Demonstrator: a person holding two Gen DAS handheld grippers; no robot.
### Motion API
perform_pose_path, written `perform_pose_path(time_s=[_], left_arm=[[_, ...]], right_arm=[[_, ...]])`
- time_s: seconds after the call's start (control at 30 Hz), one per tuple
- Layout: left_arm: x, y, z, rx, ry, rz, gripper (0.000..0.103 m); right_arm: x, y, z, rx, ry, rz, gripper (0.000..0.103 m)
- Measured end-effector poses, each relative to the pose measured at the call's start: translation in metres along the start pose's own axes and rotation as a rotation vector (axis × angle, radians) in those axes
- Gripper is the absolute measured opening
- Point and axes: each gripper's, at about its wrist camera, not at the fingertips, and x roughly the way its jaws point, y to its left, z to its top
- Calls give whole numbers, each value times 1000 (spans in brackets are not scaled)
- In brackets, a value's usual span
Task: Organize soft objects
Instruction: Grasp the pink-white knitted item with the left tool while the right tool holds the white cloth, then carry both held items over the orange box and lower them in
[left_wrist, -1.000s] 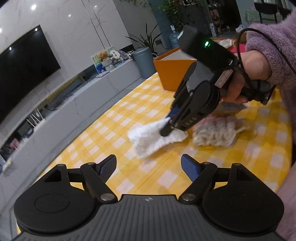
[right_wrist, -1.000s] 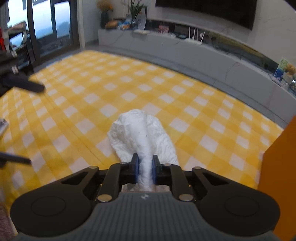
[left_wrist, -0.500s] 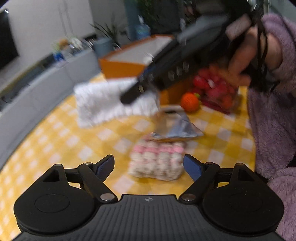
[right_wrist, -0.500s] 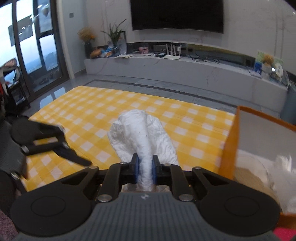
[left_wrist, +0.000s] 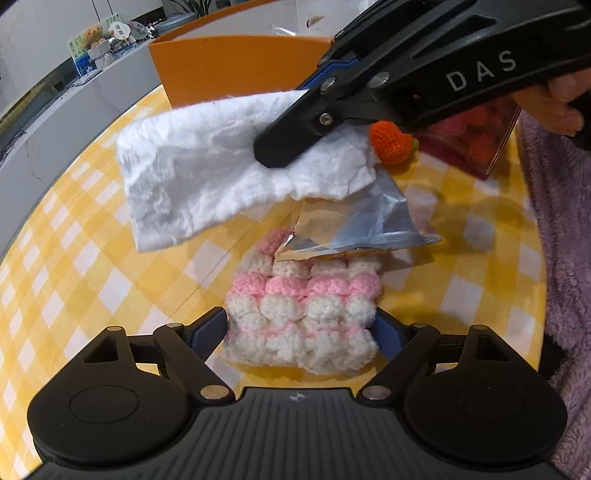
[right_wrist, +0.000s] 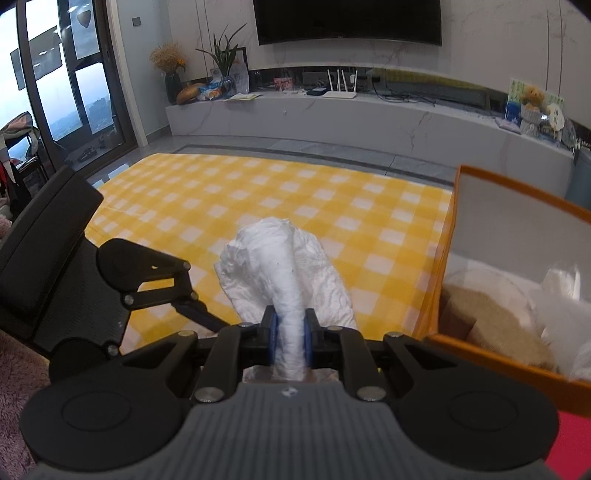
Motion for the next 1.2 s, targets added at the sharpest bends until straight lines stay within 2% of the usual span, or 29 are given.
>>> perform_pose_path(time_s=[0.13, 0.2, 0.3, 0.43, 0.5, 0.53, 0.7, 0.87, 1.07, 1.2], left_arm=[[-2, -8, 2, 39, 5, 11, 85], [-2, -11, 4, 42, 12, 17, 73], [-6, -14, 4, 54, 16, 31, 61], [-15, -21, 4, 61, 25, 68, 50], [-23, -23, 4, 51, 28, 89, 37], [-29, -24, 4, 43, 28, 98, 35], [-57, -32, 1, 26, 57, 151, 33], [-93, -41, 6, 2, 38, 202, 33], [-134, -63, 34, 8, -16, 269, 33], [-151, -77, 62, 21, -67, 285, 33]], right_arm=[[-1, 0, -1, -3, -2, 8, 13], [-3, -1, 0, -3, -5, 10, 13], [-7, -2, 0, -2, -11, 13, 13], [-18, 0, 0, -8, -27, 15, 13], [-26, 0, 1, -7, -40, 21, 13], [-30, -1, 1, 1, -47, 26, 13], [-58, -1, 4, 26, -96, 43, 13], [-93, 2, 5, 22, -147, 35, 13], [-141, -5, -3, 30, -220, 5, 13], [-176, -20, -12, 51, -276, -40, 13]])
